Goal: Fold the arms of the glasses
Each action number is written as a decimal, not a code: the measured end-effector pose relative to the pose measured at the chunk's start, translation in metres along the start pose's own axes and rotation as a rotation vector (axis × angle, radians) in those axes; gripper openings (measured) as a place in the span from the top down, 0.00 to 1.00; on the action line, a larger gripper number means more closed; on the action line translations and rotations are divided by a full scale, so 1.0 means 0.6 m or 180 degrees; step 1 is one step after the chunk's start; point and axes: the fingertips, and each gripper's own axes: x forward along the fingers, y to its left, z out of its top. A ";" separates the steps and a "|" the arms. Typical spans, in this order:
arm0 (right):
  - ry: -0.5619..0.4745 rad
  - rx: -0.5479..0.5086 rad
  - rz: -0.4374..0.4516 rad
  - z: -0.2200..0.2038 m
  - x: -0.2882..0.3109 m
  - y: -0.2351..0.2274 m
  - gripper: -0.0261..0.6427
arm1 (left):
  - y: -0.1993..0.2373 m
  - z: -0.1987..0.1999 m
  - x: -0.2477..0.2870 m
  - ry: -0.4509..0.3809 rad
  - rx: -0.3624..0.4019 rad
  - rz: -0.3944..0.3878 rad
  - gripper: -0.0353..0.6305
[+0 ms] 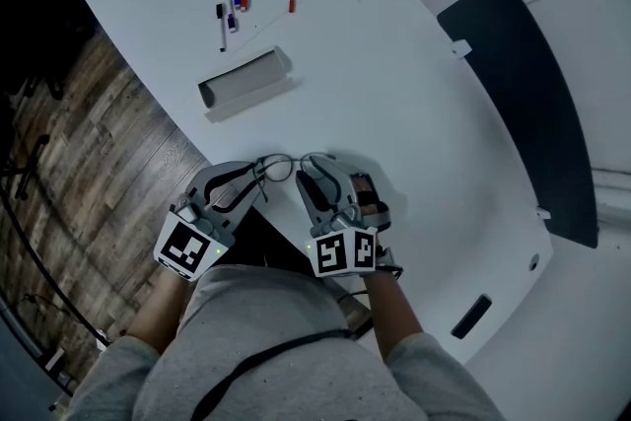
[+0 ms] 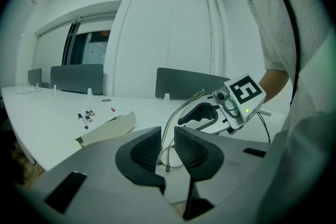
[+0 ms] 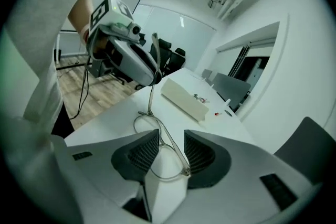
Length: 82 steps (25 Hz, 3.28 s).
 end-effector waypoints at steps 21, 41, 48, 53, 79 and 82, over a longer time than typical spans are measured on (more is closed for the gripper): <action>-0.1532 0.1769 0.0583 0.174 -0.112 -0.005 0.81 | -0.031 0.020 0.025 0.0213 0.0683 -0.0139 0.88; -0.1545 0.2984 0.0431 0.129 -0.099 -0.065 0.92 | -0.021 -0.008 0.034 0.0251 0.0424 -0.0167 0.88; -0.1629 0.3393 0.0666 0.138 -0.104 -0.071 0.92 | -0.019 -0.046 0.050 0.0529 0.0619 -0.0204 0.72; -0.1633 0.3608 0.0709 0.136 -0.104 -0.073 0.92 | -0.031 -0.073 0.056 0.0729 0.0816 -0.0340 0.72; -0.1378 0.3667 0.0559 0.090 -0.043 -0.122 0.91 | -0.036 -0.098 0.056 0.0906 0.0589 -0.0637 0.87; -0.1350 0.3683 0.0561 0.086 -0.029 -0.126 0.91 | -0.034 -0.100 0.054 0.0929 0.0553 -0.0654 0.87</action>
